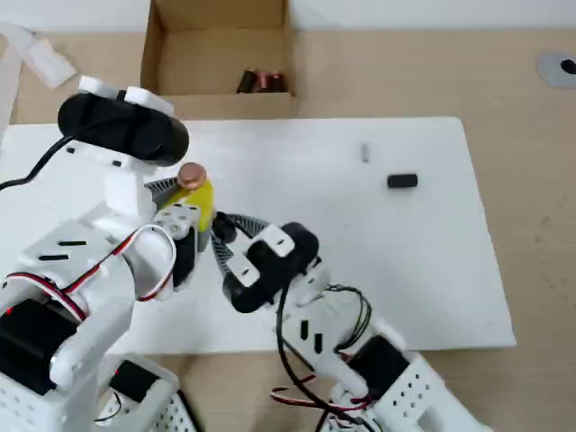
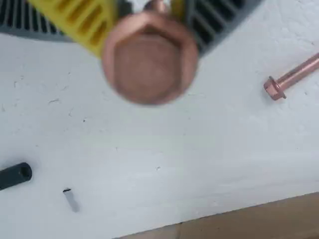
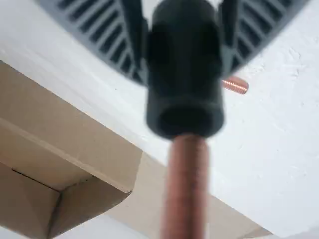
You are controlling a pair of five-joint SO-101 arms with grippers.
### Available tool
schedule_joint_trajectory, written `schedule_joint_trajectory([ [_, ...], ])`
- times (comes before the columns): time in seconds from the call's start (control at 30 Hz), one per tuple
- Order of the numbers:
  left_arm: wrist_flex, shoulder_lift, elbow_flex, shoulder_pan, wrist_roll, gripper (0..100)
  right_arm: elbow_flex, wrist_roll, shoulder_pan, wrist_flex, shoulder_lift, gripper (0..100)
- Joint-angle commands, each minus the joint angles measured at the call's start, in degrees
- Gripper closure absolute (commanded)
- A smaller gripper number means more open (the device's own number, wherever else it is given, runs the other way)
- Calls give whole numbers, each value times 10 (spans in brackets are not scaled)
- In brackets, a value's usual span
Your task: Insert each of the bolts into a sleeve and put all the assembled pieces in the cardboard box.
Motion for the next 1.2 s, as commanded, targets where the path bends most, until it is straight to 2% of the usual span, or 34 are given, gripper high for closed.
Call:
schedule_joint_trajectory([
  [0.0,-24,1,-10,-7,1,990,-7,-8,-10,-24,-8,988],
  [0.33,-41,1,15,-6,1,990,-2,-8,-10,-56,-8,988],
  [0.53,-39,1,3,38,1,990,0,-8,-10,-56,-8,988],
  [0.9,-13,5,-26,37,-4,991,0,-8,-10,-56,-8,988],
  [1.17,-1,3,-27,4,-11,991,0,-8,-9,-56,-8,988],
])
